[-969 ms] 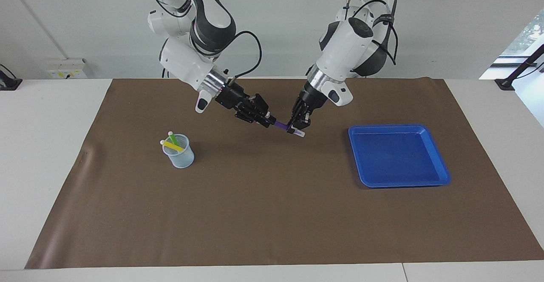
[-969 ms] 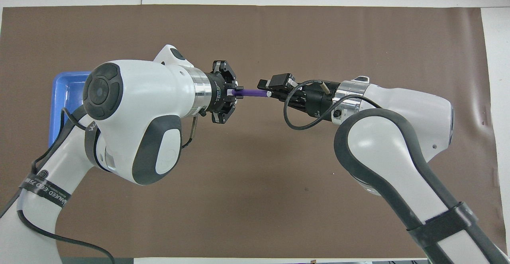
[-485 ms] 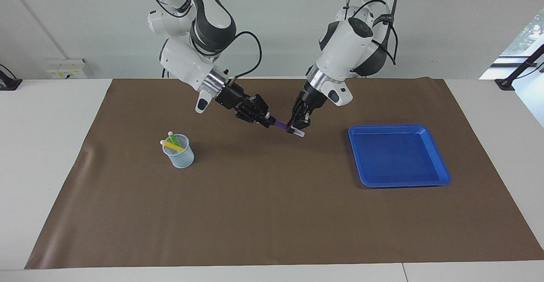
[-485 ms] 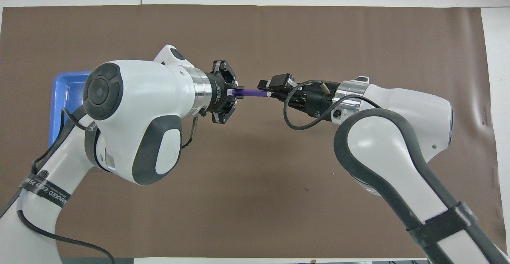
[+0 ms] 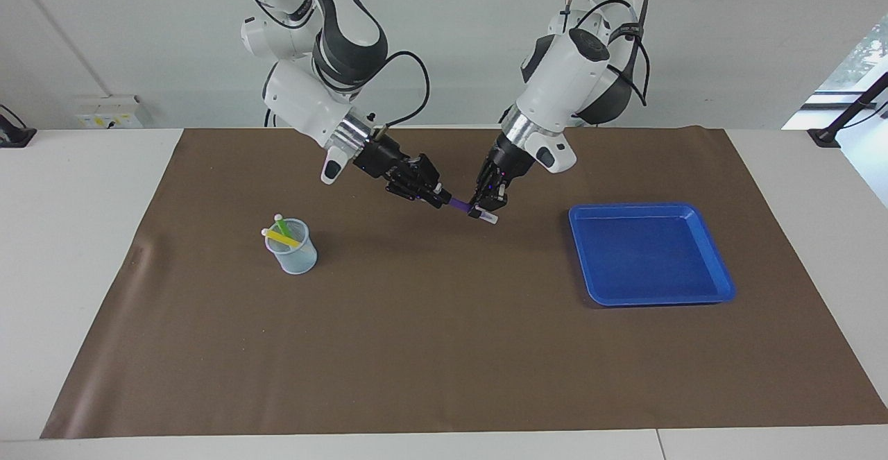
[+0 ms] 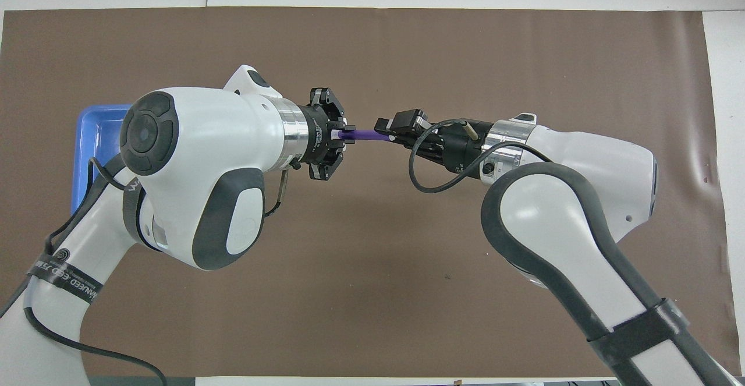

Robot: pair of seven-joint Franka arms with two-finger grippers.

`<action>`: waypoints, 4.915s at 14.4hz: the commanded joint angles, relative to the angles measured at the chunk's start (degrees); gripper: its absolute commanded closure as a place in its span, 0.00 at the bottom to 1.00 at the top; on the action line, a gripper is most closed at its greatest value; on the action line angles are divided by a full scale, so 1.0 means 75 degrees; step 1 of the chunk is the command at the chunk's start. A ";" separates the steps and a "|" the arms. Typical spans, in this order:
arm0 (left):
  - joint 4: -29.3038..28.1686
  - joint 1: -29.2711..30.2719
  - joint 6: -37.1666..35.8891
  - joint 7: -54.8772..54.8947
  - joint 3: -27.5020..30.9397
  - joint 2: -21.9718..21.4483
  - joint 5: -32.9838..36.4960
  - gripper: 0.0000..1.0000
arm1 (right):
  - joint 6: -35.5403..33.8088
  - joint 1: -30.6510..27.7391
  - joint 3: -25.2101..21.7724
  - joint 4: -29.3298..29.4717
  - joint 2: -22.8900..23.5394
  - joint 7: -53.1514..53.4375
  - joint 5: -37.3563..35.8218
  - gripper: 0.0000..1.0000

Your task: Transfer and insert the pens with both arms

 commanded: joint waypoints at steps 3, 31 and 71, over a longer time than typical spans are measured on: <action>-0.0122 -0.0167 0.0086 -0.0084 0.0050 -0.0066 -0.0153 1.00 | 0.0145 0.0066 0.0071 0.0019 -0.0017 -0.0037 0.0201 1.00; -0.0040 0.2819 -0.1869 1.0456 0.0167 -0.0498 0.1757 0.00 | -0.4064 -0.2700 0.0001 0.0936 -0.0146 -0.1958 -0.9455 1.00; 0.1671 0.2634 -0.6419 1.3933 0.1374 -0.1495 0.2706 0.00 | -0.8023 -0.1529 -0.2413 0.3746 -0.0439 -0.0798 -0.9760 0.00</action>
